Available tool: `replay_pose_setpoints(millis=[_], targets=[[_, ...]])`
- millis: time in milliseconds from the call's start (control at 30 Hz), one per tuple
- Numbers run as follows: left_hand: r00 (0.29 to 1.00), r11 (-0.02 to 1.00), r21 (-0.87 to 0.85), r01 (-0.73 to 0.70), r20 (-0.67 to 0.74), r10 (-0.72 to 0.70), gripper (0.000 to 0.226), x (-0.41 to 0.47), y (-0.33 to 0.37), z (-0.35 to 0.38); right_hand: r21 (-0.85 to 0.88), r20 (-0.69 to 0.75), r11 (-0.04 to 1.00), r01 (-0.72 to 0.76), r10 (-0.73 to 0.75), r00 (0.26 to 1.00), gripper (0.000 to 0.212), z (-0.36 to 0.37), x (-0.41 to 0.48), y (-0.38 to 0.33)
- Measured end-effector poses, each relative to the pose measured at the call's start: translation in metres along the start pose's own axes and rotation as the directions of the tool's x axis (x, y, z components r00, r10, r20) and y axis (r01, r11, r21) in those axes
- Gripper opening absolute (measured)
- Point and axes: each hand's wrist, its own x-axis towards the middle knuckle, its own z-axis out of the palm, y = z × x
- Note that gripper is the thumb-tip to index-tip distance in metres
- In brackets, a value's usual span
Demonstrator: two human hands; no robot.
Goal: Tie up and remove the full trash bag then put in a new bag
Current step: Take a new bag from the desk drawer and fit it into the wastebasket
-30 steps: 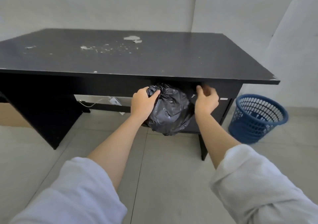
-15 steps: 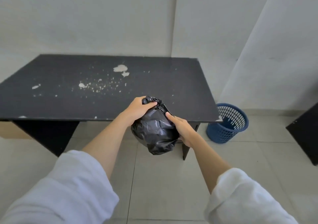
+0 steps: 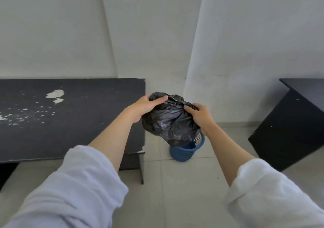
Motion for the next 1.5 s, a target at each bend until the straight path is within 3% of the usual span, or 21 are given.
replay_pose_setpoints(millis=[133,333,500,667,767,900,967,1033,1100,1200,1333,1500], targets=[[0.992,0.99,-0.094,0.108,0.071,-0.102,0.083,0.051,0.025,0.064,0.007,-0.04,1.0,0.001,0.0,0.999,0.014,-0.073,0.051,0.004],[0.986,0.968,-0.192,0.16,0.073,-0.149,0.073,0.146,0.029,0.132,0.082,0.001,0.996,-0.027,0.027,1.0,0.011,-0.119,0.139,0.035],[0.993,0.971,-0.21,0.114,-0.014,-0.12,0.071,0.249,0.012,0.17,0.11,0.051,0.989,-0.098,0.093,0.994,0.019,-0.146,0.226,0.085],[0.983,0.967,-0.24,0.084,-0.141,-0.12,0.046,0.339,-0.032,0.2,0.121,0.153,0.978,-0.172,0.152,0.976,0.04,-0.156,0.304,0.162],[0.979,0.973,-0.219,0.076,-0.169,-0.115,0.038,0.392,-0.075,0.213,0.082,0.14,0.975,-0.207,0.195,0.971,0.046,-0.148,0.347,0.215],[0.99,0.979,-0.197,0.043,-0.126,-0.068,0.053,0.453,-0.151,0.232,0.051,0.258,0.88,-0.473,0.445,0.857,0.065,-0.126,0.396,0.304],[0.996,0.982,-0.186,0.043,-0.072,-0.057,0.066,0.475,-0.194,0.244,0.112,0.342,0.849,-0.516,0.455,0.822,0.069,-0.112,0.418,0.347],[0.998,0.991,-0.123,0.057,-0.007,-0.058,0.066,0.495,-0.236,0.253,0.199,0.388,0.853,-0.482,0.383,0.838,0.064,-0.099,0.436,0.385],[0.995,0.996,-0.039,0.08,0.068,-0.078,0.081,0.51,-0.272,0.259,0.242,0.397,0.882,-0.405,0.291,0.871,0.059,-0.088,0.451,0.421],[0.985,0.998,0.028,0.057,0.164,-0.061,0.084,0.521,-0.304,0.264,0.256,0.309,0.931,-0.259,0.175,0.935,0.037,-0.077,0.465,0.46],[0.993,0.998,0.058,-0.03,0.112,0.023,0.081,0.529,-0.323,0.262,0.287,0.272,0.949,-0.129,0.048,0.961,0.028,-0.072,0.467,0.474],[0.994,0.991,0.126,-0.049,0.099,0.036,0.084,0.541,-0.332,0.259,0.212,0.173,0.976,-0.045,0.008,0.985,0.019,-0.076,0.473,0.478]])
